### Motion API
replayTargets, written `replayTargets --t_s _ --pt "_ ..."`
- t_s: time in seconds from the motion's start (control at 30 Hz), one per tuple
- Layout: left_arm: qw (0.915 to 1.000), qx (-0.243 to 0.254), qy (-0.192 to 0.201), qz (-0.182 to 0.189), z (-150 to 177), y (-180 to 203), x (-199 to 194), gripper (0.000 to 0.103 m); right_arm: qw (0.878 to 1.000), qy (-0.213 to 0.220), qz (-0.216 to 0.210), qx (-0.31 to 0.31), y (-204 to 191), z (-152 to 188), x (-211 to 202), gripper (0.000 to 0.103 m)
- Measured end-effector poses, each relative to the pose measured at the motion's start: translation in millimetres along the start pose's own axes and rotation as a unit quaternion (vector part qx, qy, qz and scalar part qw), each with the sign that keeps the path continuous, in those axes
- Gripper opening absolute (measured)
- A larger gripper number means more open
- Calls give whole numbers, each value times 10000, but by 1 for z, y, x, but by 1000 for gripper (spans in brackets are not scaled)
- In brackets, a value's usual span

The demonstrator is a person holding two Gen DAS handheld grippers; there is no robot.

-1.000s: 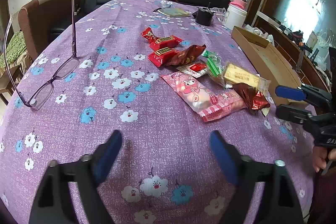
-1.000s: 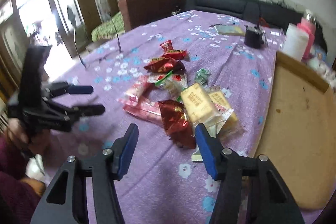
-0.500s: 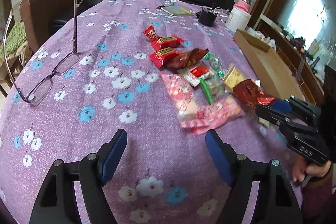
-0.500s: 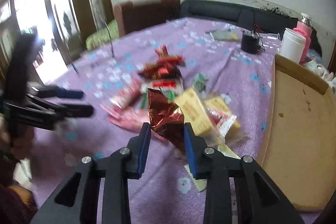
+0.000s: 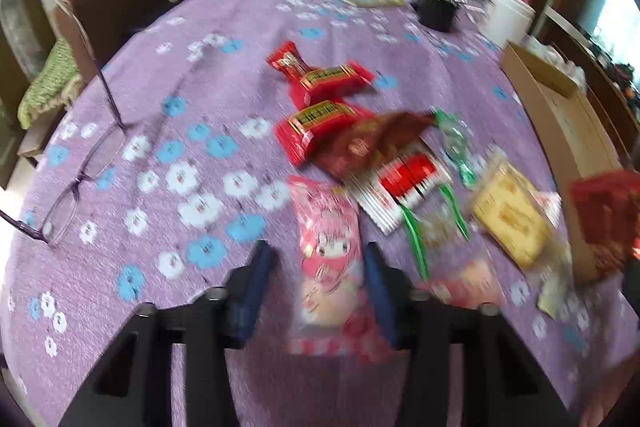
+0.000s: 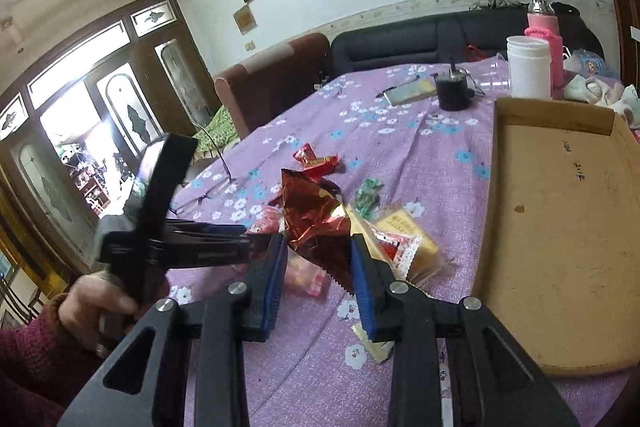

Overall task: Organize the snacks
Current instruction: 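Carry both snacks over the cardboard tray and open both grippers to drop them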

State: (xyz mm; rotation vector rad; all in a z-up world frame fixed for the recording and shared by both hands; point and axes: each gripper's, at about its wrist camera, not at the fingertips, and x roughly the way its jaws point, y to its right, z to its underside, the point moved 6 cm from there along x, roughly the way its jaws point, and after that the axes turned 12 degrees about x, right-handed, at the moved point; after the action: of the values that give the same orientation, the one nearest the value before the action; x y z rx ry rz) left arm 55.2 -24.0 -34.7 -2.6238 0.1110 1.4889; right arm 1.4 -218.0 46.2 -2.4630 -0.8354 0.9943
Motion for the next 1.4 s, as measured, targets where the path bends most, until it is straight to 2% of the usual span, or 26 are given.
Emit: replayTargets --t_s 0.03,0.27,0.6,0.77,1.0,1.13,1.23,1.4 --pt "9999 28 14 -119 1 -2 -1 26 10000 38 -15 13 0 -1 -2 31" --pt "9989 73 420 182 16 -3 -32 25 9992 193 -62 351 14 -10 -8 31" --pt "9948 396 709 616 -7 34 -61 25 9905 700 387 1120 72 -37 -34 31" --pt "9902 721 853 839 -30 72 -73 25 9795 1045 594 1616 109 -54 -56 31" --pt "9791 1196 1049 1266 -66 144 -86 25 9586 1533 1000 2180 164 -70 -97 31" --pt "9724 1402 1116 1497 -87 193 -81 25 9508 1551 1241 2378 189 -71 -104 31" --pt "9689 1447 966 1759 -101 229 -66 25 9480 1496 1389 2441 198 -71 -100 31" --pt "9670 1457 764 1945 -117 270 -28 25 9446 1394 1660 2465 210 -70 -93 31"
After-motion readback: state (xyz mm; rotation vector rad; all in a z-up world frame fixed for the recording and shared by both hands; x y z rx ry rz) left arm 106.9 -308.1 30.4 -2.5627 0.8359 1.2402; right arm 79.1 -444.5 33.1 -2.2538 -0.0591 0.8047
